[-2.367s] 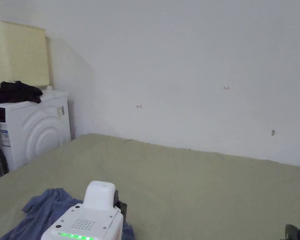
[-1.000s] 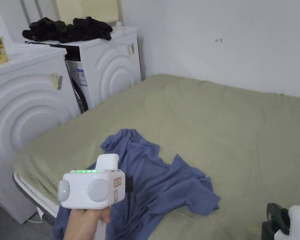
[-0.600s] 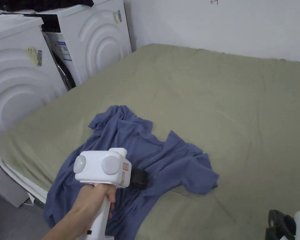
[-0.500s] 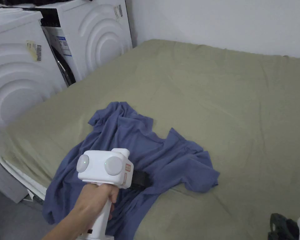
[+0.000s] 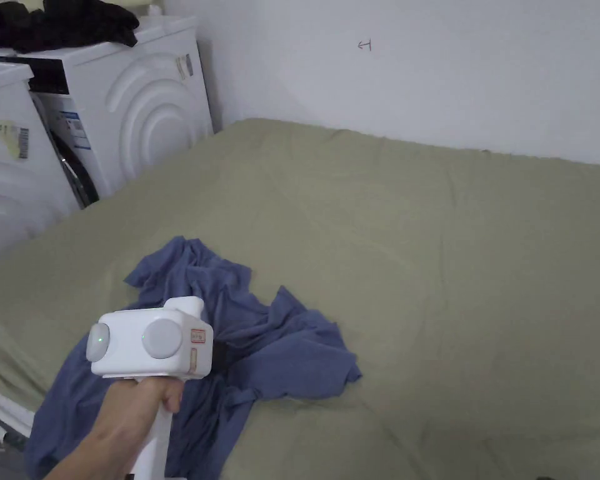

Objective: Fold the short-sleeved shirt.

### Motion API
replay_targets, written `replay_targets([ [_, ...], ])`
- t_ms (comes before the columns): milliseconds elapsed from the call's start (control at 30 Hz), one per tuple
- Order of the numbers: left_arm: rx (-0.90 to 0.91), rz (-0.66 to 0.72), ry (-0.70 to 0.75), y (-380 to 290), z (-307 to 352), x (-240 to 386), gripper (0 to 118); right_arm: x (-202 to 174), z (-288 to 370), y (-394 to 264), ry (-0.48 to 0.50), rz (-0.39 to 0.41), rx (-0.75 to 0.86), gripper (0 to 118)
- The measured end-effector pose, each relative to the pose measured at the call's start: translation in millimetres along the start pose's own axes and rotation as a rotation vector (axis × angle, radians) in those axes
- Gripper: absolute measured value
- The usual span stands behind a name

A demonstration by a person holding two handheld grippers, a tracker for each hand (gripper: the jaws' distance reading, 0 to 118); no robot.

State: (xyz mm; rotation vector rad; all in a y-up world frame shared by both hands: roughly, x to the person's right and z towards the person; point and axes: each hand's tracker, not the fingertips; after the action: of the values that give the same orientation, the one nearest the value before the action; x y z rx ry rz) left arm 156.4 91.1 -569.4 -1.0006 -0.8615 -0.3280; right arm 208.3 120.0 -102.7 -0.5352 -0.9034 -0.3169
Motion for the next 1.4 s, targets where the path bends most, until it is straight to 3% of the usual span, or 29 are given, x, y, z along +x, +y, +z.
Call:
replay_targets([
  [233, 0.082, -0.122, -0.114, 26, 17, 103, 0, 43, 38, -17, -0.087, -0.078, 0.007, 0],
  [533, 0.111, -0.35, -0.35, 46, 22, 317, 0, 99, 70, -38, -0.209, -0.167, 0.003, 0],
  [833, 0.085, -0.556, -0.611, 7, 42, 509, 0, 150, 83, -48, -0.326, -0.241, -0.012, 0],
  [1000, 0.029, -0.598, -0.678, -21, 25, 547, 0, 163, 82, -54, -0.35, -0.264, -0.03, 0],
  [1200, -0.094, -0.597, -0.476, -54, -50, 540, 0, 167, 71, -60, -0.347, -0.281, -0.062, 0],
  [1333, -0.116, -0.567, -0.454, -61, -73, 521, 1, 167, 64, -62, -0.335, -0.284, -0.077, 0],
  [1367, -0.11, -0.552, -0.482, -60, -73, 516, 20, 167, 62, -62, -0.329, -0.283, -0.08, 0],
  [1400, -0.106, -0.542, -0.488, -60, -72, 513, 60, 166, 61, -61, -0.326, -0.282, -0.083, 0],
])
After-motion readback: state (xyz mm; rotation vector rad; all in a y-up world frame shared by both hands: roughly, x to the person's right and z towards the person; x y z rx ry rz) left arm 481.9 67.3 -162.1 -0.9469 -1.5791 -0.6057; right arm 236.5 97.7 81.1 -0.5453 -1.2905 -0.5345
